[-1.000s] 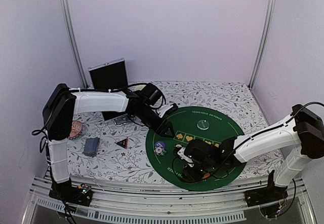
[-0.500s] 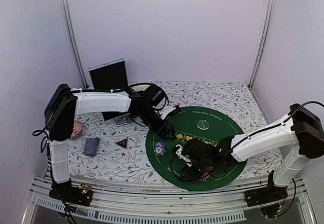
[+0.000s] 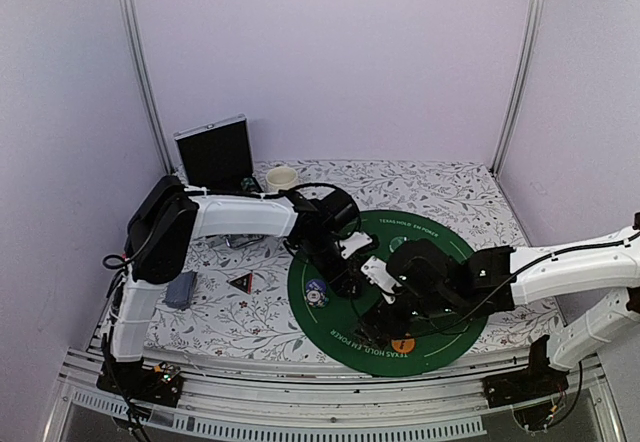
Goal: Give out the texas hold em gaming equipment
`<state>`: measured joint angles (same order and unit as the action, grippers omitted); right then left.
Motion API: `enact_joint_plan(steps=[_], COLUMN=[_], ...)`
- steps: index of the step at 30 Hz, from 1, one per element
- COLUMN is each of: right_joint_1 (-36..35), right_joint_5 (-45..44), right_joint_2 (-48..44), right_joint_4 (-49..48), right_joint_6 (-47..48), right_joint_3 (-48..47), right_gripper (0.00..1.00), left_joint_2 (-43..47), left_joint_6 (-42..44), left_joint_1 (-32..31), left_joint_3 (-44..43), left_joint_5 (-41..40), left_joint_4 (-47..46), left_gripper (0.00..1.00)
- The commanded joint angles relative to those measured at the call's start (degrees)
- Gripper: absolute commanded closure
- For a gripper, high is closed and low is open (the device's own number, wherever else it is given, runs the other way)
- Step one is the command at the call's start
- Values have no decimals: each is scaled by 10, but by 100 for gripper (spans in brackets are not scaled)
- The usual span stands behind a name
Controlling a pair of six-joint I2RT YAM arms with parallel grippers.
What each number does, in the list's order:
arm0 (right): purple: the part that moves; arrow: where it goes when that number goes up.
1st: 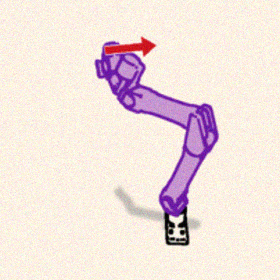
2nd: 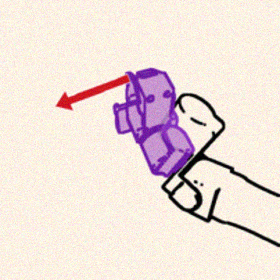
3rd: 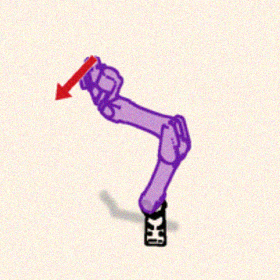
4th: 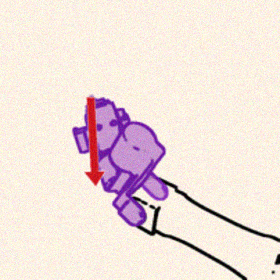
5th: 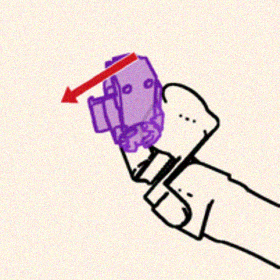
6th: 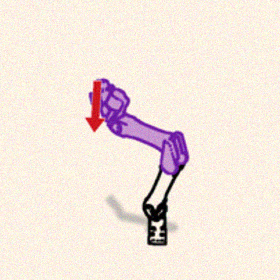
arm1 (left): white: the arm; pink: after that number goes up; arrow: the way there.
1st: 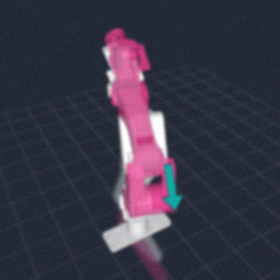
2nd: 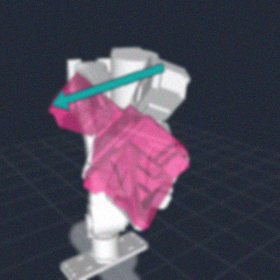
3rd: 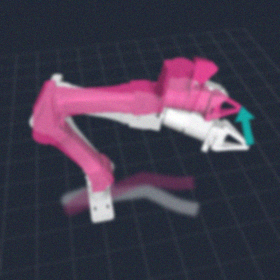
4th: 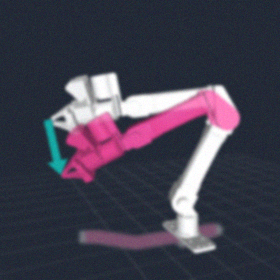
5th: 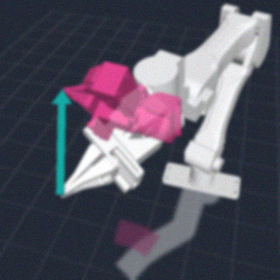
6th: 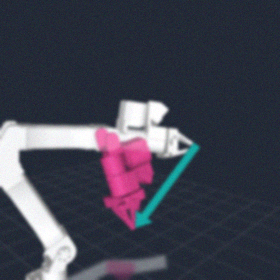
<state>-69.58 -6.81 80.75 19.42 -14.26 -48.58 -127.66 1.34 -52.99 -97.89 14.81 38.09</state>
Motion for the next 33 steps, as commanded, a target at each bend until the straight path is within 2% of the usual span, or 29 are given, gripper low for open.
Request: enact_joint_plan(steps=[1, 7, 12, 20, 27, 33], right_joint_1=[5, 6, 7, 10, 10, 12], right_joint_5=[-17, -45, -59, -50, -51, -55], right_joint_2=[-63, -133, -154, -148, -156, -164], right_joint_4=[49, 59, 60, 52, 54, 51], right_joint_6=[-7, -23, -25, -10, -8, -6], right_joint_3=[-15, 2, 10, 14, 21, 25], right_gripper=[1, 1, 1, 1, 1, 1], left_joint_2=[-33, -67, -78, -70, -83, -88], left_joint_6=[18, 25, 30, 35, 40, 48], left_joint_1=[-20, -41, -61, -76, -83, -98], left_joint_3=[-40, -64, -71, -72, -78, -68], left_joint_5=[-30, -71, -87, -90, -100, -103], left_joint_4=[27, 56, 73, 78, 94, 95], left_gripper=[15, 30, 34, 29, 45, 50])
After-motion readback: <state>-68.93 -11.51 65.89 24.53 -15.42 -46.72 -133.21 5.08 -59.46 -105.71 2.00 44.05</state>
